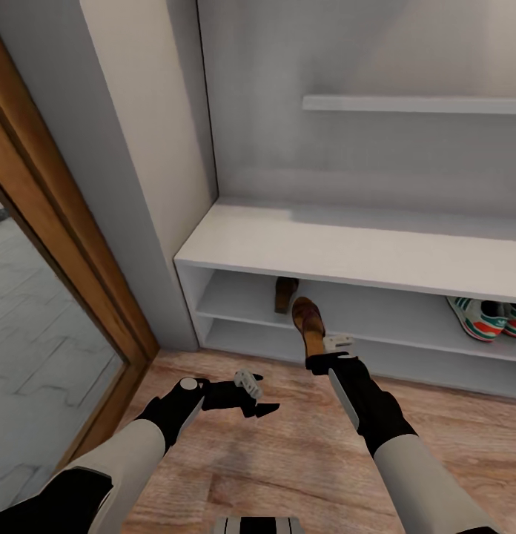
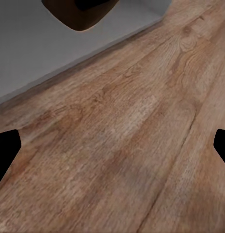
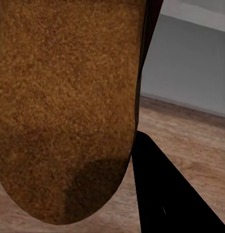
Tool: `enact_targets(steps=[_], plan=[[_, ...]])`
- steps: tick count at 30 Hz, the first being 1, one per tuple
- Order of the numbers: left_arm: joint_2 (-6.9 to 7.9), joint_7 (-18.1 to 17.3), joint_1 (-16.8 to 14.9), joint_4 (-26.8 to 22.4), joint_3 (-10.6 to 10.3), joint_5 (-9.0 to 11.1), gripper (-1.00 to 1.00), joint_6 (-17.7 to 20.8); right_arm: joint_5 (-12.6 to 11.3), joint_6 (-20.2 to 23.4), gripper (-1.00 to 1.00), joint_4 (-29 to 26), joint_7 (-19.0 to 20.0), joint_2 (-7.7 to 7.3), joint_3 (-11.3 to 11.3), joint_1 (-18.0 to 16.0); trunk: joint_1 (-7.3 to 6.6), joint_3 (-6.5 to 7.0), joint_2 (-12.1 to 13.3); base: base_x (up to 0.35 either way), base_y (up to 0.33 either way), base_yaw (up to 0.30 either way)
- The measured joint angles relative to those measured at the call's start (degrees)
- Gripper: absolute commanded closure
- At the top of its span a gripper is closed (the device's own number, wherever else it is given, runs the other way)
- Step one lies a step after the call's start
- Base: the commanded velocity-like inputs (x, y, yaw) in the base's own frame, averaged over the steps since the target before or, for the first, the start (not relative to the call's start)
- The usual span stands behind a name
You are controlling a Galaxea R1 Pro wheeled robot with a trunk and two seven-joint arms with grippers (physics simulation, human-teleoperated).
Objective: Pick up the two gym shoes and the two sandals from the corridor floor and place them onto the hallstand (shoe rack) in the corridor, making sure they are on the rack and not on the floor. Arrange them so the two gym shoes are next to each other and the two sandals are next to each other.
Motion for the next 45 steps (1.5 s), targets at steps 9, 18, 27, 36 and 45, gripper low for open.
enact_targets(steps=[9,18,27,36,45], plan=[[0.0,0.0,0.0,0.0,0.0,0.0,-1.0,0.0,0.0,0.0,1.0,0.02,0.0,0.0,0.0,0.0,-0.01,0.0,0.0,0.219,-0.067,0.0],[0.0,0.0,0.0,0.0,-0.02,0.0,-1.0,0.0,0.0,0.0,1.0,-0.03,0.0,0.0,-0.01,0.0,-0.01,0.0,0.0,0.063,-0.011,0.0],[0.0,0.0,0.0,0.0,0.01,0.0,-1.0,0.0,0.0,0.0,1.0,-0.03,0.0,0.0,0.0,0.0,0.0,0.0,0.0,0.17,-0.056,0.0],[0.0,0.01,-0.01,0.0,0.0,0.0,-1.0,-0.01,-0.01,0.02,1.0,-0.06,-0.01,0.0,-0.01,0.0,-0.02,0.0,0.0,0.194,-0.095,0.0],[0.0,0.0,0.0,0.0,-0.02,0.0,-1.0,0.0,0.0,0.01,1.0,-0.06,0.0,0.0,-0.01,0.0,0.0,0.0,0.0,0.043,-0.036,0.0]])
